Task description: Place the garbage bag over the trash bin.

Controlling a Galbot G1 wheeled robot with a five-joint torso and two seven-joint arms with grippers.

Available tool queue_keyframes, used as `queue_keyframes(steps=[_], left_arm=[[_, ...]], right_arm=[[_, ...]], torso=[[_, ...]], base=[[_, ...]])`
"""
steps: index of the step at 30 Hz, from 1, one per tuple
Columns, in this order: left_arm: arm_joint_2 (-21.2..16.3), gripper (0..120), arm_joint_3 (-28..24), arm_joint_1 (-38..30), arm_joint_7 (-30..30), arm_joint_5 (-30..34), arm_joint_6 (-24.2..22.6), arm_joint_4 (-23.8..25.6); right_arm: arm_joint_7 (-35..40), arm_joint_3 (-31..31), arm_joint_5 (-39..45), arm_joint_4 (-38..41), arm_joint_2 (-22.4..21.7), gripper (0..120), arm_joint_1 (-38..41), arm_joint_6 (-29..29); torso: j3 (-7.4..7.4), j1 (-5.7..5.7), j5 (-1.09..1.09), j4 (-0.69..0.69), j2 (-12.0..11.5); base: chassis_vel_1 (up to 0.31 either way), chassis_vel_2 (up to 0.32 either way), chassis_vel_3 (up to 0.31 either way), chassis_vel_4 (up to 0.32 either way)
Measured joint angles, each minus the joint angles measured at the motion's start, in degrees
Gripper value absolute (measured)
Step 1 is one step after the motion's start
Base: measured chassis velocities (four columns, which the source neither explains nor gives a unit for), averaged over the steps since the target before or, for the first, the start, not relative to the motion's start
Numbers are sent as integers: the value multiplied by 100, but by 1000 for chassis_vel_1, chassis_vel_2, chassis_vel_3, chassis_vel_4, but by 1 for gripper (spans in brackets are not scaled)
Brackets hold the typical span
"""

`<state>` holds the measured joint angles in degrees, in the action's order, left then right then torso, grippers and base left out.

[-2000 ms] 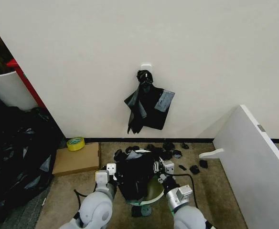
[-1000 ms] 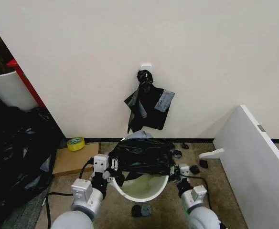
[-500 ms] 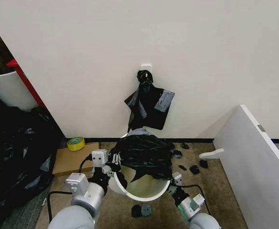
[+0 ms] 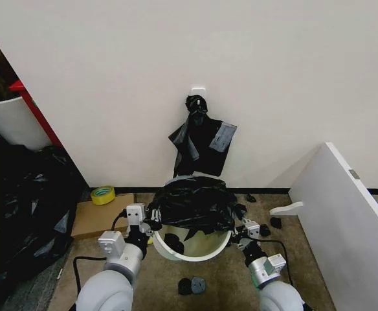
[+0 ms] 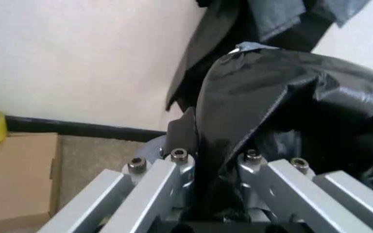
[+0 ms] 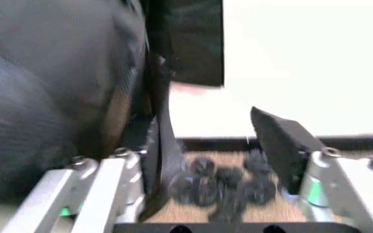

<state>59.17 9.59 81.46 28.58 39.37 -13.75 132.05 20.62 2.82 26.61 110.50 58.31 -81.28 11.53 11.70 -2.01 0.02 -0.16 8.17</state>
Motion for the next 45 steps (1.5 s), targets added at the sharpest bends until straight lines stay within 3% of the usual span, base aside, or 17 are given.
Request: queue_keyframes(steps=[2,7,10,14,19,25,31,36,37,40,45], left_arm=[[-4,5,79,-41,-2,34,8,-84],[9,5,275,-157,-2,136,20,-307],[64,5,367,-243,-2,220,21,-425],[96,5,400,-271,-2,239,21,-482],[123,5,407,-304,4,239,21,-542],[123,5,419,-305,3,225,20,-576],[132,4,424,-310,5,209,19,-610],[141,4,424,-315,4,201,29,-642],[148,4,429,-315,5,197,41,-653],[161,4,469,-304,7,196,48,-653],[168,4,504,-287,9,197,53,-619]], right_arm=[[39,-66,252,181,-47,61,-110,-64],[-911,-14,331,139,-182,79,-128,421],[-1243,151,-469,-102,-242,92,-65,814],[-1280,245,-1305,-211,-248,99,-48,1006],[-1155,263,-2526,-263,-165,100,-69,1166],[-930,320,-3309,-413,-129,100,-48,1108],[-678,365,-3409,-699,-261,100,7,910],[-1680,581,-3064,-992,-373,100,82,1676],[-2559,806,-2797,-1166,-396,100,147,2139],[-3645,1093,-2300,-1123,-391,100,163,2535],[-3651,995,-2077,-477,-356,100,27,2492]], torso=[[0,0,1,0,0],[0,0,1,2,0],[0,0,1,2,0],[0,0,1,1,0],[0,0,1,1,0],[0,0,1,1,0],[0,0,1,1,0],[0,0,1,0,0],[0,0,1,1,0],[0,0,0,1,0],[0,0,0,1,0]], base=[[0,0,0,0],[0,0,0,0],[0,0,0,0],[0,0,0,0],[0,0,0,0],[0,0,0,0],[0,0,0,0],[0,0,0,0],[0,0,0,0],[0,0,0,0],[0,0,0,0]])
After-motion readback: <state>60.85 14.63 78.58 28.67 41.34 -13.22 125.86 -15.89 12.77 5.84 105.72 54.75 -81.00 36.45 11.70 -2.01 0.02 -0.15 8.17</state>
